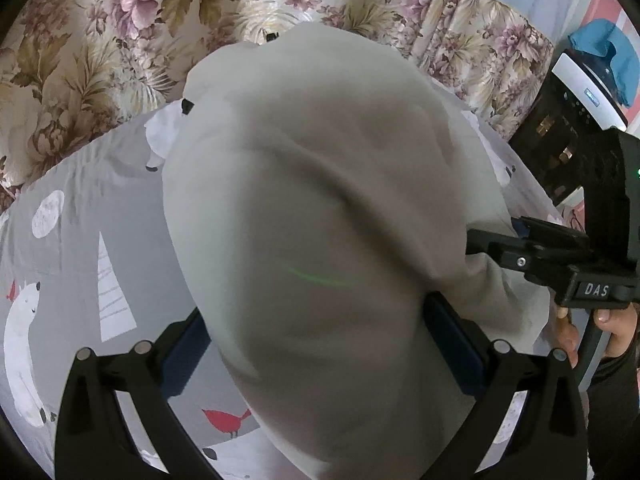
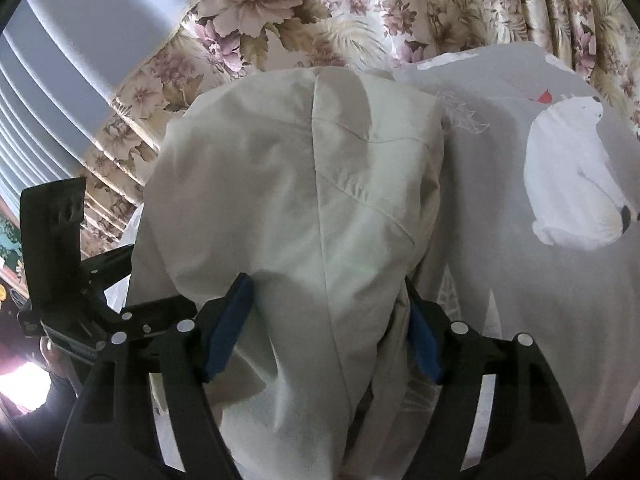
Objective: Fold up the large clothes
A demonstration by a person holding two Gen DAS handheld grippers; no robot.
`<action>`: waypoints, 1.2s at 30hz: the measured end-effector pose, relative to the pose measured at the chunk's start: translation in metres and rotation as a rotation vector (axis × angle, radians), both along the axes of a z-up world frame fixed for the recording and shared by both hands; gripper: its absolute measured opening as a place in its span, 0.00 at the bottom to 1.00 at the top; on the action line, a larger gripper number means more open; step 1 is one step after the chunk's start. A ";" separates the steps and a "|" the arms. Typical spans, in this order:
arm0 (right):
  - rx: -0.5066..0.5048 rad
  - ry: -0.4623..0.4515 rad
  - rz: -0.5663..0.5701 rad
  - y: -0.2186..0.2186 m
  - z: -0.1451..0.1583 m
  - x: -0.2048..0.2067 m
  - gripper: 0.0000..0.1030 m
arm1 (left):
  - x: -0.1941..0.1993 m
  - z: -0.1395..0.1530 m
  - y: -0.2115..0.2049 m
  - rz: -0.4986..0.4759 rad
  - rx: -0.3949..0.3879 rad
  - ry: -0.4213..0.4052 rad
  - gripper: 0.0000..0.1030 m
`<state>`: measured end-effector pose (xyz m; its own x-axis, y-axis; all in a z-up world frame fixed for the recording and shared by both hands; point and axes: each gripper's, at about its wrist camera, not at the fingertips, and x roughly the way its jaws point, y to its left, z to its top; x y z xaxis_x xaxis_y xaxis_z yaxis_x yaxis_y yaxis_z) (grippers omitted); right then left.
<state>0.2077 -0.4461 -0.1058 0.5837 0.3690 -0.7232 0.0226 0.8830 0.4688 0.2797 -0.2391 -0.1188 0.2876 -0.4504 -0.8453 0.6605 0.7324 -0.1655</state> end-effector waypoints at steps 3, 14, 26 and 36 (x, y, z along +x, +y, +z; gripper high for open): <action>-0.035 -0.001 -0.004 0.006 -0.003 0.009 0.75 | -0.001 0.000 -0.005 0.009 0.019 -0.016 0.99; -0.117 -0.087 -0.061 0.030 -0.002 -0.004 0.47 | -0.010 0.013 -0.002 0.055 0.020 -0.087 0.62; 0.019 -0.183 -0.054 0.040 0.031 -0.013 0.40 | -0.005 0.054 0.033 0.079 -0.142 0.000 0.46; 0.072 -0.265 0.143 0.147 0.102 -0.050 0.40 | -0.061 0.110 0.163 0.145 -0.218 -0.085 0.45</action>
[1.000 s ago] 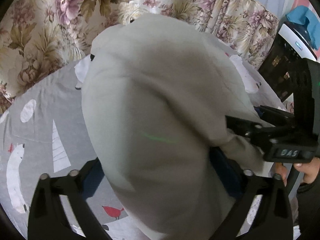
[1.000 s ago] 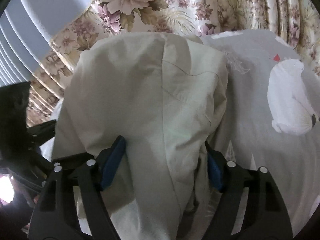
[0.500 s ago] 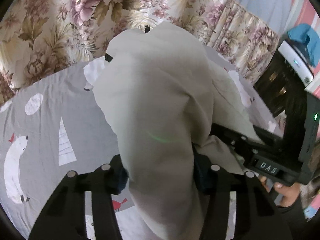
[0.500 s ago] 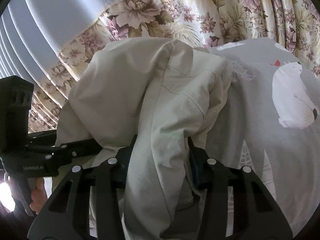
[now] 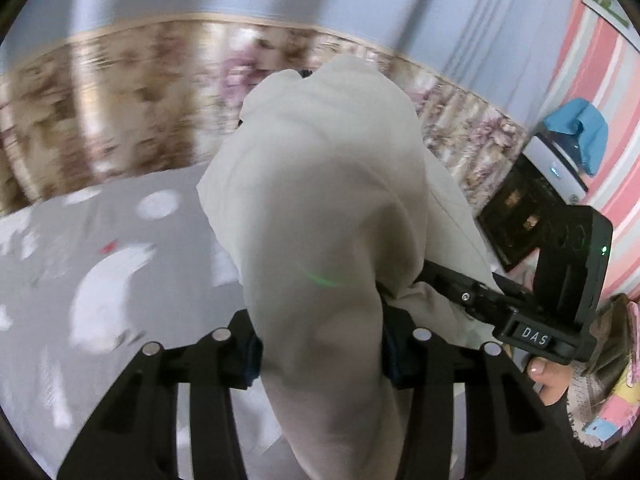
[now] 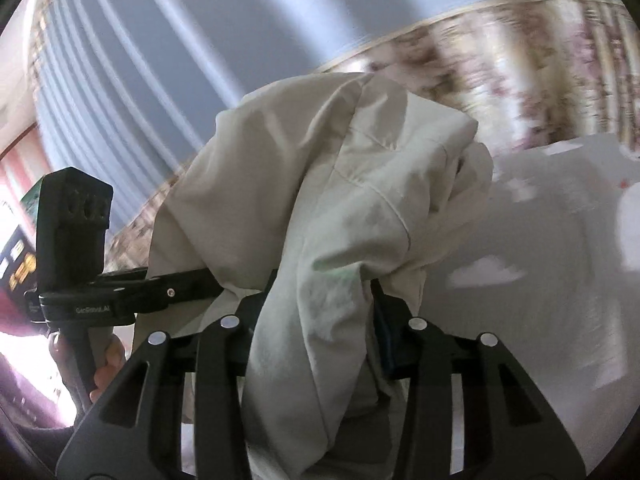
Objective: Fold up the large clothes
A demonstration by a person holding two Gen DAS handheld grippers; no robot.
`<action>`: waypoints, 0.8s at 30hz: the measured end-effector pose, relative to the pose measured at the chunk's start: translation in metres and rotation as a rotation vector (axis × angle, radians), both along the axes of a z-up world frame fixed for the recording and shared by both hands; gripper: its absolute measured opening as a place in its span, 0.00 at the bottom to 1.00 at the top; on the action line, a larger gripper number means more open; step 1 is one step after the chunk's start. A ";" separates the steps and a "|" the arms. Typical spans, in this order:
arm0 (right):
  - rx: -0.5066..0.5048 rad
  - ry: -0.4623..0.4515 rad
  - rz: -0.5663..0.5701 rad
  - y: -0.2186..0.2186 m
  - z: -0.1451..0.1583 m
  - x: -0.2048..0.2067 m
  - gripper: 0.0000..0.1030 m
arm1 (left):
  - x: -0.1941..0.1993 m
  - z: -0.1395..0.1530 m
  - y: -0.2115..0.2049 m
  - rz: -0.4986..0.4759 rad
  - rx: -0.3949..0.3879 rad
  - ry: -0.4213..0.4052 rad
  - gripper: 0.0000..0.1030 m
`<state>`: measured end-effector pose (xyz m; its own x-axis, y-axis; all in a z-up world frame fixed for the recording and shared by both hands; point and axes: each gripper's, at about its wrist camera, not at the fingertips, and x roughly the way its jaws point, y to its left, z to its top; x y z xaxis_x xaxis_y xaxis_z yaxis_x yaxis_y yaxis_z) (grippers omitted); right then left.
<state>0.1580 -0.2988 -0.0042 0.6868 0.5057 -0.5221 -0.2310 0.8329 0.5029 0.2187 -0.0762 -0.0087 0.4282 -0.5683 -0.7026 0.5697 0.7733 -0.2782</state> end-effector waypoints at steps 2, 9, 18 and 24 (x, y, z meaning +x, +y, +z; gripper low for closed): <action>-0.022 0.017 0.035 0.028 -0.005 -0.001 0.40 | -0.009 -0.012 0.032 0.032 0.041 -0.006 0.46; -0.260 0.107 0.092 0.107 -0.071 0.007 0.42 | -0.004 -0.111 0.089 0.073 0.132 0.112 0.58; -0.319 0.135 0.030 0.074 -0.090 -0.020 0.44 | -0.029 -0.124 0.055 0.033 0.234 -0.007 0.86; -0.346 0.147 0.051 0.073 -0.094 -0.006 0.51 | -0.010 -0.136 0.076 0.056 0.135 0.090 0.97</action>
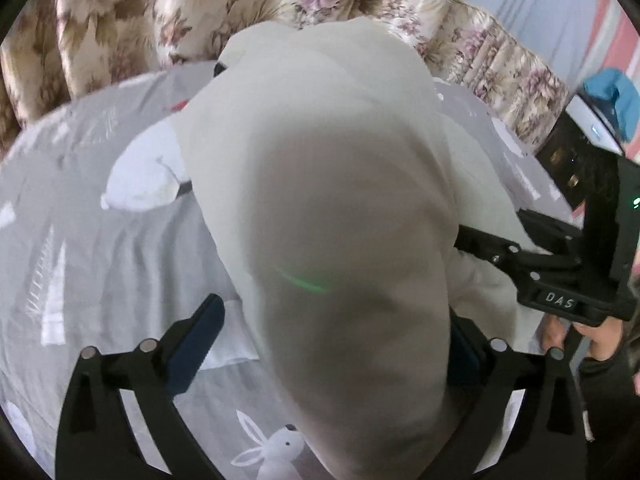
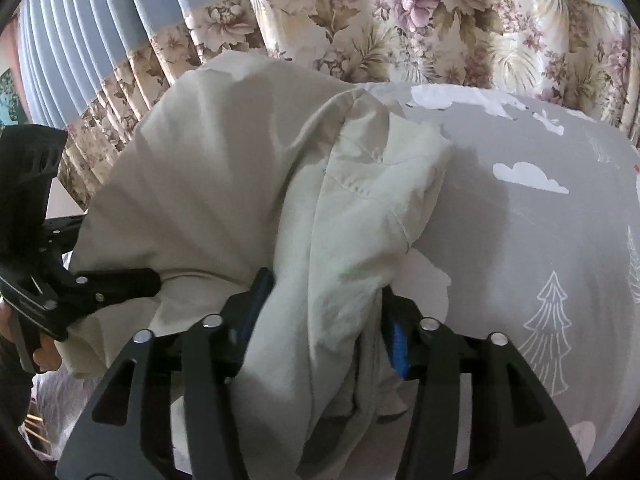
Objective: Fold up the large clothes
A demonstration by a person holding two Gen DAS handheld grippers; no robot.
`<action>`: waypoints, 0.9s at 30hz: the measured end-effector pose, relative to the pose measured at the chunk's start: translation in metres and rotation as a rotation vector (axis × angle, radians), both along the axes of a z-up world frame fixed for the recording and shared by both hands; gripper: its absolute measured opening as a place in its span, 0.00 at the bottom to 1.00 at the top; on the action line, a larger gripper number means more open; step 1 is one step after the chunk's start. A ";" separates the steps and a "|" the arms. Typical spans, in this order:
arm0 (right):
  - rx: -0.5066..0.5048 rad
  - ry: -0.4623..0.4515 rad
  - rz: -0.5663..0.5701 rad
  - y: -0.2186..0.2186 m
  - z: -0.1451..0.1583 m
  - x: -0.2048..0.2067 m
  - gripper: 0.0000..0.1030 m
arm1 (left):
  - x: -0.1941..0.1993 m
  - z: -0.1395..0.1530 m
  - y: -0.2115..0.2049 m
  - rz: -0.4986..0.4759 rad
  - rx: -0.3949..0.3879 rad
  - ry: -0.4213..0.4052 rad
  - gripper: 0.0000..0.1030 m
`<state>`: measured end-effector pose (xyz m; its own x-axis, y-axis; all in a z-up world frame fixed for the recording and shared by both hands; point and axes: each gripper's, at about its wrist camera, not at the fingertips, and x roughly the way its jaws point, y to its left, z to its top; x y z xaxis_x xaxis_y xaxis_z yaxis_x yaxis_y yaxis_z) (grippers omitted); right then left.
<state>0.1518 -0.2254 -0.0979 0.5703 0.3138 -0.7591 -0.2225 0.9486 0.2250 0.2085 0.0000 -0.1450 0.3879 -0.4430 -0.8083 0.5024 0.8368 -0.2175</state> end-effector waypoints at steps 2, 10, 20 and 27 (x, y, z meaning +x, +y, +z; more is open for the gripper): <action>0.065 0.018 -0.006 -0.009 0.001 -0.001 0.58 | -0.006 0.008 -0.003 0.014 0.046 -0.032 0.96; 0.153 -0.140 -0.129 -0.049 0.078 -0.069 0.97 | -0.075 0.084 0.028 0.154 0.091 -0.263 0.98; -0.239 -0.267 -0.389 0.003 0.129 -0.148 0.97 | -0.159 0.118 0.041 0.514 0.243 -0.488 0.98; -0.220 -0.220 -0.386 0.029 0.137 -0.176 0.97 | -0.194 0.122 0.028 0.478 0.182 -0.470 0.98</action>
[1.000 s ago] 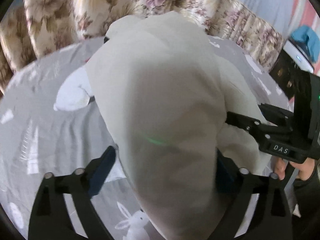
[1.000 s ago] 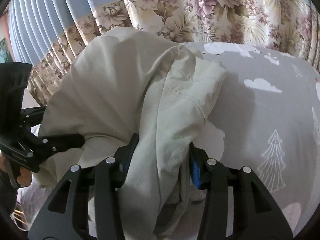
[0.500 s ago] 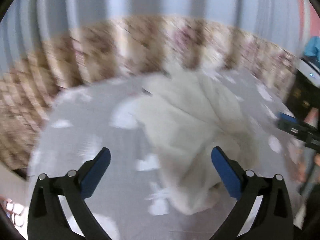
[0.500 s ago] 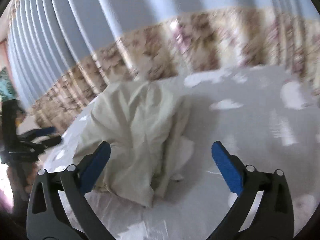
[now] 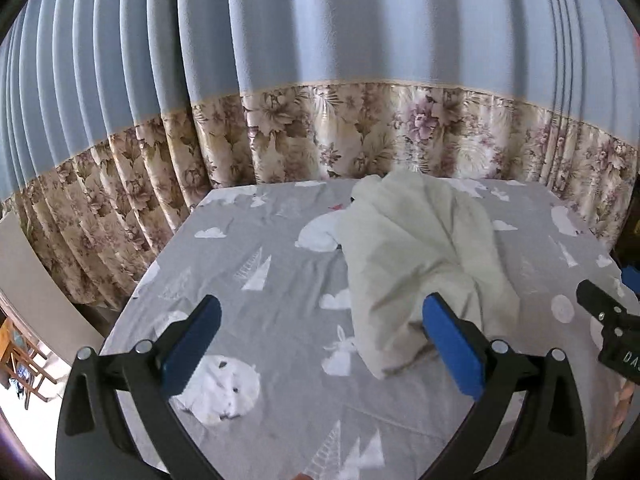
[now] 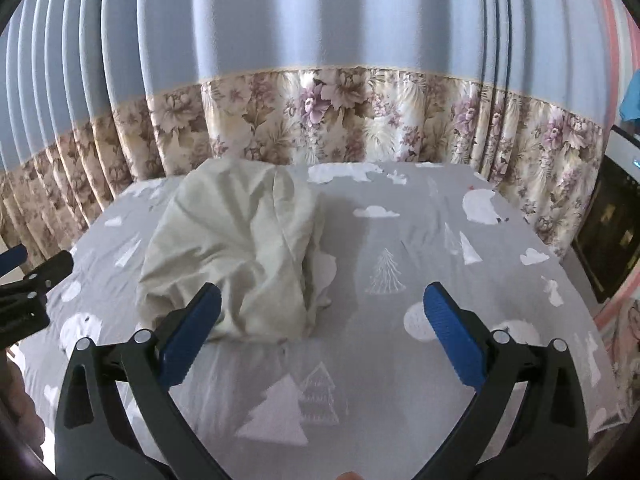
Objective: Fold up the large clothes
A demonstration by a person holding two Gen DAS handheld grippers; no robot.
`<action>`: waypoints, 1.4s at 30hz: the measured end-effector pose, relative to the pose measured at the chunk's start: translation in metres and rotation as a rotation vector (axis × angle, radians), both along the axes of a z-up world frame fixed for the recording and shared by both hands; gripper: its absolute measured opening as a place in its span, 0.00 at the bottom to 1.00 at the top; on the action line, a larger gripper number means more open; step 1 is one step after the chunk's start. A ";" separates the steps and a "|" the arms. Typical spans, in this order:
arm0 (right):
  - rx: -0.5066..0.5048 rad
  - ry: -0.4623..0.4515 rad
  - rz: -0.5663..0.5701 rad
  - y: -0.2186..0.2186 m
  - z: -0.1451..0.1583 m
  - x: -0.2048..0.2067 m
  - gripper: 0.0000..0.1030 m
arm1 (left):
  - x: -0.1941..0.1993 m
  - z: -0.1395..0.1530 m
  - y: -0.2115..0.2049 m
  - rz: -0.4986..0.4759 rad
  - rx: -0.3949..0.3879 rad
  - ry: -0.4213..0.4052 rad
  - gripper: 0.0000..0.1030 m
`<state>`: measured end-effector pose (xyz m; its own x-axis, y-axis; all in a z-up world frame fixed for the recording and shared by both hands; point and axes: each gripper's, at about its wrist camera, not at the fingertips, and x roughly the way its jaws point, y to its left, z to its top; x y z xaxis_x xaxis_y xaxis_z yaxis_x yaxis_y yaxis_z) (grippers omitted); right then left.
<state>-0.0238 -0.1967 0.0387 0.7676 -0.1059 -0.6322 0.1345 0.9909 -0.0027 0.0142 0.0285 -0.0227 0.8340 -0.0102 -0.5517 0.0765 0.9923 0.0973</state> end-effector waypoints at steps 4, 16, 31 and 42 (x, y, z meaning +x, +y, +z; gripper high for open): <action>0.009 -0.056 -0.011 0.013 0.013 -0.023 0.97 | -0.011 0.002 -0.007 -0.006 -0.013 0.006 0.98; 0.015 -0.085 -0.014 0.024 0.040 -0.052 0.97 | -0.046 0.024 -0.007 -0.039 -0.078 -0.006 0.98; -0.021 -0.086 -0.022 0.025 0.044 -0.058 0.97 | -0.059 0.026 -0.011 -0.024 -0.082 0.004 0.98; -0.053 -0.092 -0.058 0.025 0.044 -0.060 0.97 | -0.060 0.027 -0.015 0.002 -0.073 -0.009 0.98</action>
